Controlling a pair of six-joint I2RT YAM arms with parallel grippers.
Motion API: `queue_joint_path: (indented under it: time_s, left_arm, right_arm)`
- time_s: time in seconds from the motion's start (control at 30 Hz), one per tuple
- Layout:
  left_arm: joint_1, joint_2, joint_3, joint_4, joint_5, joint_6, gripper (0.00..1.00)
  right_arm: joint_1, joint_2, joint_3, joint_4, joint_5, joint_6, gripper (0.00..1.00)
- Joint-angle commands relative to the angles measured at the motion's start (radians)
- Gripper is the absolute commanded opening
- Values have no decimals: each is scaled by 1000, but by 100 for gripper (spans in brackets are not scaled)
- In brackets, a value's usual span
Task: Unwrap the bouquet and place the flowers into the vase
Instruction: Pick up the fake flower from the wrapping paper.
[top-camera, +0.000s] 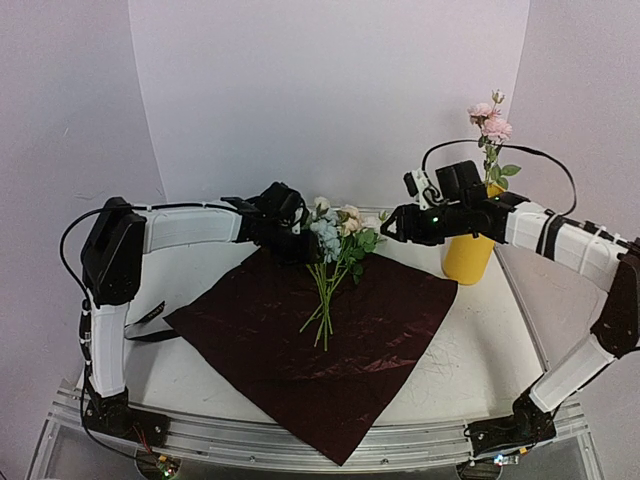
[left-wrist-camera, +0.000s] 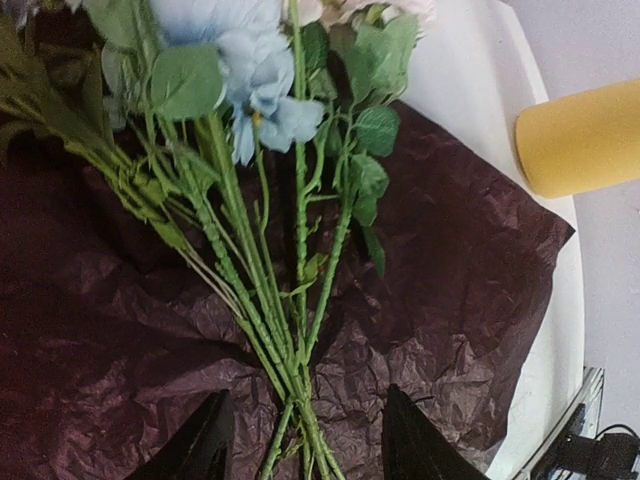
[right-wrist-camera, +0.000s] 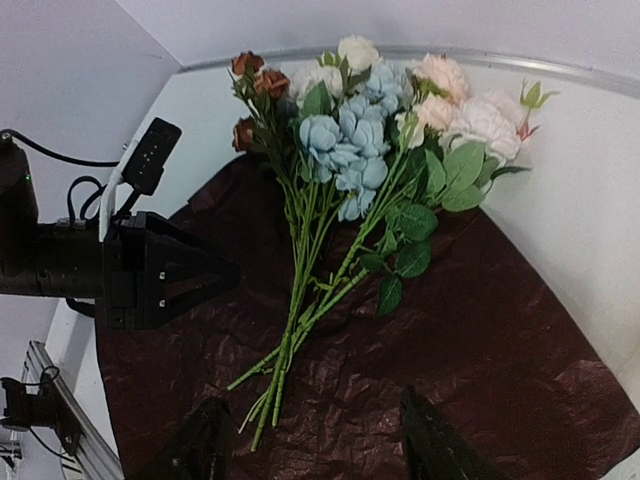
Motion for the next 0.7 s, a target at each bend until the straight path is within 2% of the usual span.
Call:
queue_joint_path:
  time_s: [0.0, 0.1, 0.33, 0.67]
  left_arm:
    - [-3, 26, -25, -10, 43, -27, 49]
    - [-3, 57, -19, -10, 74, -29, 42]
    - [-4, 128, 14, -11, 154, -41, 31]
    - [-4, 167, 43, -23, 223, -25, 26]
  right_arm:
    - [9, 105, 77, 2, -87, 78, 55]
    - [16, 206, 127, 1, -148, 96, 47]
    - [29, 331, 185, 1, -200, 133, 44]
    - [30, 389, 194, 0, -235, 151, 42]
